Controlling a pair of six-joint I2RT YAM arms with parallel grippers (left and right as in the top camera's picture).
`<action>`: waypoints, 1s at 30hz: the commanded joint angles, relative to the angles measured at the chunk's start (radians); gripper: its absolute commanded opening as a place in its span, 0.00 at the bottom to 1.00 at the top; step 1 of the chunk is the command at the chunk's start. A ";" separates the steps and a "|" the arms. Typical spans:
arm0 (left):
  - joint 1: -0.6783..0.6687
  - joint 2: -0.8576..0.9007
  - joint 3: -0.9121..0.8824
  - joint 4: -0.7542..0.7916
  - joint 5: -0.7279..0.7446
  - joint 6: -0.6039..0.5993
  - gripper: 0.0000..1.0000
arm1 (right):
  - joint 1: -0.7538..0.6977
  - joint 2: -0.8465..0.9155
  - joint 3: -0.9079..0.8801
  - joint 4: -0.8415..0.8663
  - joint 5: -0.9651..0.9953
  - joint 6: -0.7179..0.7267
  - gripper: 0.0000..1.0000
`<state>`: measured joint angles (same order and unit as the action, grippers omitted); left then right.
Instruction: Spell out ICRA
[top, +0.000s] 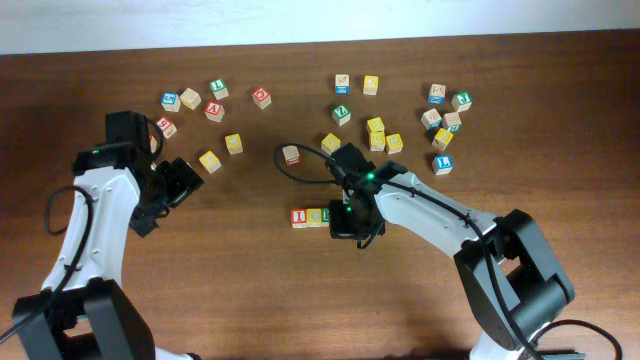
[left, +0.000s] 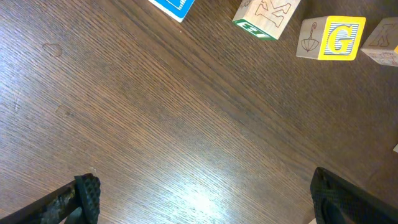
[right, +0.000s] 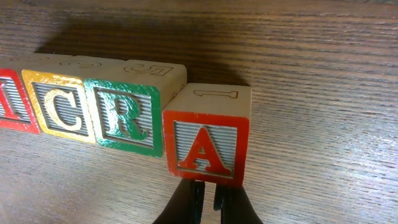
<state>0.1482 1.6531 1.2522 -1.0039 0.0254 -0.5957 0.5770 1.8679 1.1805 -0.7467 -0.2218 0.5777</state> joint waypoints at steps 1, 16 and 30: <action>0.005 -0.005 0.009 -0.001 -0.004 -0.014 0.99 | 0.006 0.007 -0.005 0.003 0.002 0.008 0.04; 0.005 -0.005 0.009 -0.001 -0.004 -0.015 0.99 | 0.006 0.007 -0.005 0.019 -0.002 0.045 0.04; 0.005 -0.005 0.009 -0.002 -0.004 -0.014 0.99 | 0.006 0.007 -0.005 0.037 -0.003 0.071 0.04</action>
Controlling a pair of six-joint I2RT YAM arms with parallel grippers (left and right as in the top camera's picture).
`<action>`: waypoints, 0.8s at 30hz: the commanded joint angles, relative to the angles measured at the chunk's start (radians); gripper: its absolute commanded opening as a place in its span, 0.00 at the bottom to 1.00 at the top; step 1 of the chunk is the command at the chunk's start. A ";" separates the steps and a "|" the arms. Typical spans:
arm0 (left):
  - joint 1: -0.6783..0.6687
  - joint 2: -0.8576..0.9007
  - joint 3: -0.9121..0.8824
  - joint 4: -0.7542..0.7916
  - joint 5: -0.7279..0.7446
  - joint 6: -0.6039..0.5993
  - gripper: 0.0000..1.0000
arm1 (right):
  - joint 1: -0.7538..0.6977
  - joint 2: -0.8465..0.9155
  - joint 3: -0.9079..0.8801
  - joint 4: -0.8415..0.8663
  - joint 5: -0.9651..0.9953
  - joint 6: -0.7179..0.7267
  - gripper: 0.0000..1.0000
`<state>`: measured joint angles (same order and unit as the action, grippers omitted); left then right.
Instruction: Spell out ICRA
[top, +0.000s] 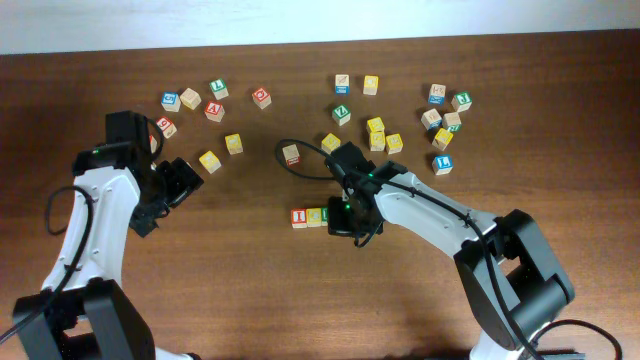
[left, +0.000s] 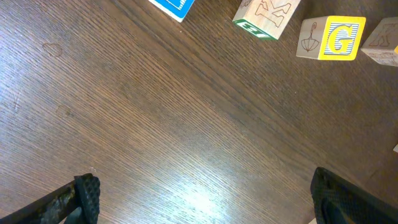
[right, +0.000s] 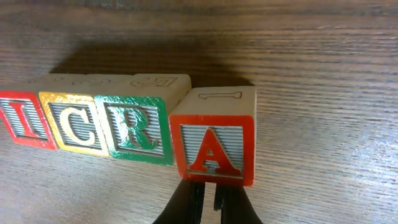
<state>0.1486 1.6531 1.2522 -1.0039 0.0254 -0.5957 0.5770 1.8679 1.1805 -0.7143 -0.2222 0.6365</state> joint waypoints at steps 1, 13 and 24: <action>0.005 -0.005 0.009 -0.002 -0.004 -0.014 0.99 | 0.006 0.007 -0.005 0.005 -0.003 0.012 0.04; -0.010 -0.003 0.004 -0.027 0.016 0.023 0.71 | -0.039 -0.026 0.119 -0.188 -0.042 -0.064 0.04; -0.277 0.032 -0.111 0.117 0.076 0.073 0.11 | -0.159 0.028 0.138 -0.227 0.076 -0.112 0.04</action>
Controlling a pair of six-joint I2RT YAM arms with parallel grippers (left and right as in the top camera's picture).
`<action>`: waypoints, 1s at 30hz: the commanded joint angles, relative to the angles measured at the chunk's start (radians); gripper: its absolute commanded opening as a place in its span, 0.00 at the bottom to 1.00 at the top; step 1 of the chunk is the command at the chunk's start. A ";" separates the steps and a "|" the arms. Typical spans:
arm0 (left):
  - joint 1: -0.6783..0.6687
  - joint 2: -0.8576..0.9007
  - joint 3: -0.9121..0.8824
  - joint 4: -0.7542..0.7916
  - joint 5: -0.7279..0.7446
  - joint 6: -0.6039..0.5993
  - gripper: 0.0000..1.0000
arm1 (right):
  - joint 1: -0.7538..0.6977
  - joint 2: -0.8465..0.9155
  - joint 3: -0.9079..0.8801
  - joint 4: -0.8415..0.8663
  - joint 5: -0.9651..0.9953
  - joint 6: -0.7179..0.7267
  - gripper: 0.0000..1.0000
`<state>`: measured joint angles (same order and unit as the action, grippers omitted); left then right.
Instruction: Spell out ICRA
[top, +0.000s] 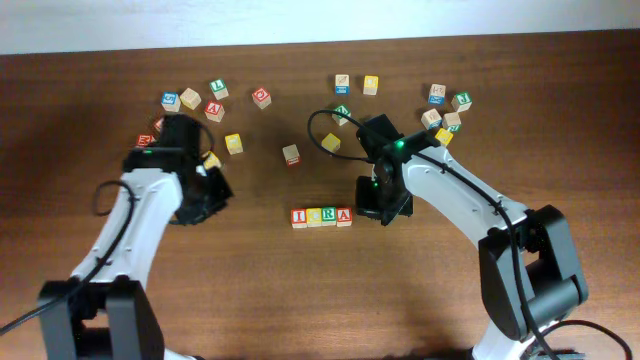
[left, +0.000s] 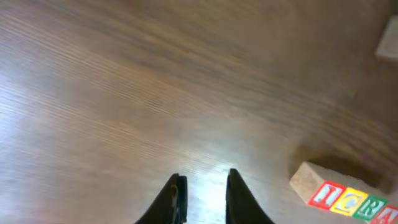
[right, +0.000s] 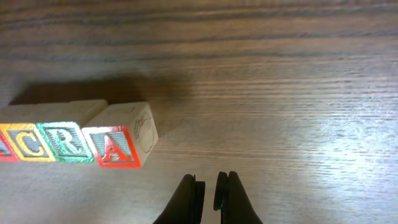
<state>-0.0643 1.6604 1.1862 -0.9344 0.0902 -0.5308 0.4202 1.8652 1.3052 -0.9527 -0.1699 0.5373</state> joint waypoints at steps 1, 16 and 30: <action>-0.089 0.035 -0.051 0.066 0.011 0.008 0.10 | -0.001 0.038 0.013 0.019 0.021 -0.013 0.04; -0.236 0.232 -0.054 0.198 0.109 -0.034 0.03 | -0.001 0.057 -0.021 0.079 -0.054 -0.005 0.04; -0.308 0.245 -0.054 0.246 0.124 -0.034 0.05 | 0.000 0.057 -0.057 0.146 -0.085 0.010 0.04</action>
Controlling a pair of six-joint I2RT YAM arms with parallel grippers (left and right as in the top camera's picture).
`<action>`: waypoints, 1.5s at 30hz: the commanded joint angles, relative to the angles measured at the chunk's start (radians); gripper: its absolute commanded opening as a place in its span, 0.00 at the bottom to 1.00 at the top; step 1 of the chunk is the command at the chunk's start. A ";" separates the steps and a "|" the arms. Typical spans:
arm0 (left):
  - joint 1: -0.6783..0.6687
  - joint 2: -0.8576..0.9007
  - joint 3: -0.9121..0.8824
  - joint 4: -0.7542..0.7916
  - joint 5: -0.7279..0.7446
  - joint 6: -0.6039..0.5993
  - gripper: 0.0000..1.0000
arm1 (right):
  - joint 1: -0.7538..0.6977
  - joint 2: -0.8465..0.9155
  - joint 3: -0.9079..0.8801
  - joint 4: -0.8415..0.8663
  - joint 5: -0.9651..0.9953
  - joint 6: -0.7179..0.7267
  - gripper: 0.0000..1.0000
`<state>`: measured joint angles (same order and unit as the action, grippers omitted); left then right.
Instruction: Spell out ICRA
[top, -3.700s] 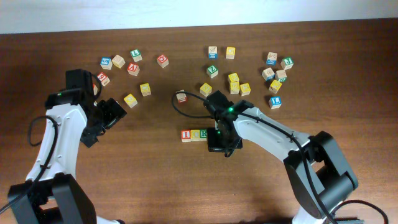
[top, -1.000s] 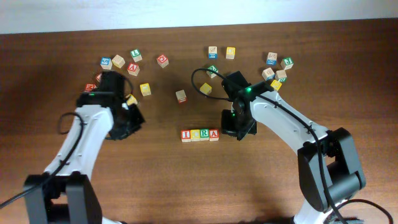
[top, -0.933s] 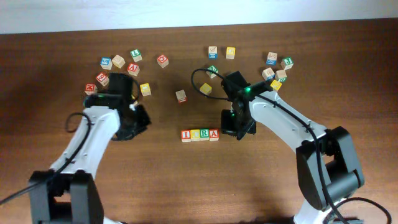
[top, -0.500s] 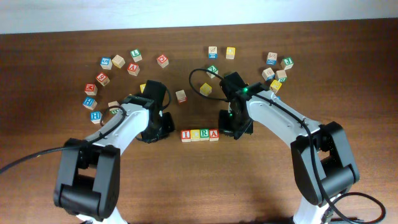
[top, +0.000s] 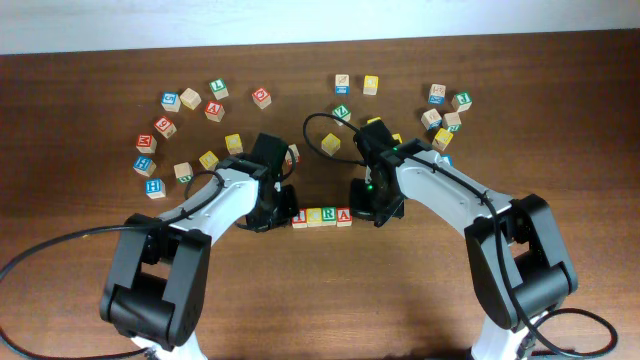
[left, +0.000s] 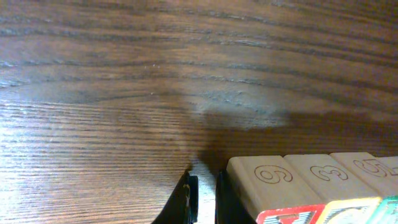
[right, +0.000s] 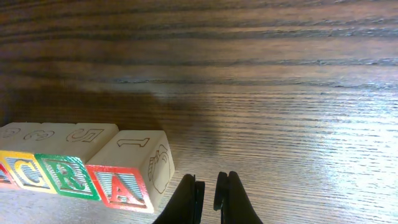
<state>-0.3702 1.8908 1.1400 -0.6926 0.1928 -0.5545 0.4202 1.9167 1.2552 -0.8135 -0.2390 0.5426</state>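
Four letter blocks lie in a touching row reading I (top: 299, 217), C (top: 314, 216), R (top: 329, 216), A (top: 343, 215) at the table's middle. My left gripper (top: 277, 216) sits low at the row's left end. In the left wrist view its fingers (left: 189, 200) are nearly together with nothing between them, right beside the I block (left: 268, 184). My right gripper (top: 367, 208) is at the row's right end. The right wrist view shows it (right: 207, 190) shut and empty, just right of the A block (right: 127, 185).
Loose letter blocks are scattered at the back left (top: 190, 98) and back right (top: 440, 118). A yellow block (top: 331, 143) and a plain one (top: 293, 153) lie just behind the row, between the two arms. The table's far edge (top: 320, 40) meets a white wall.
My left gripper has moved right, from the open table left of the row to the I block's left side. My right gripper has come lower and closer to the A block. The row has not moved.
First my right gripper was shut behind the A block, which sat skewed against R, while the left stood open at the far left. A second later the A was squarer. Then the row was straight, the right gripper was clear of it and the left was shut. Now both flank the row.
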 joint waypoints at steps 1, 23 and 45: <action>-0.002 0.014 -0.008 0.005 0.022 -0.010 0.05 | 0.000 0.005 -0.007 0.008 -0.016 0.005 0.04; -0.002 0.014 -0.008 0.003 0.012 -0.004 0.01 | 0.050 0.005 0.008 0.009 0.013 0.015 0.04; 0.117 0.014 0.027 -0.113 -0.156 -0.026 0.11 | 0.130 0.003 -0.016 -0.049 0.041 0.038 0.04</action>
<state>-0.2592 1.8908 1.1557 -0.8036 0.0509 -0.5728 0.5480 1.9182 1.2533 -0.8955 -0.2344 0.5739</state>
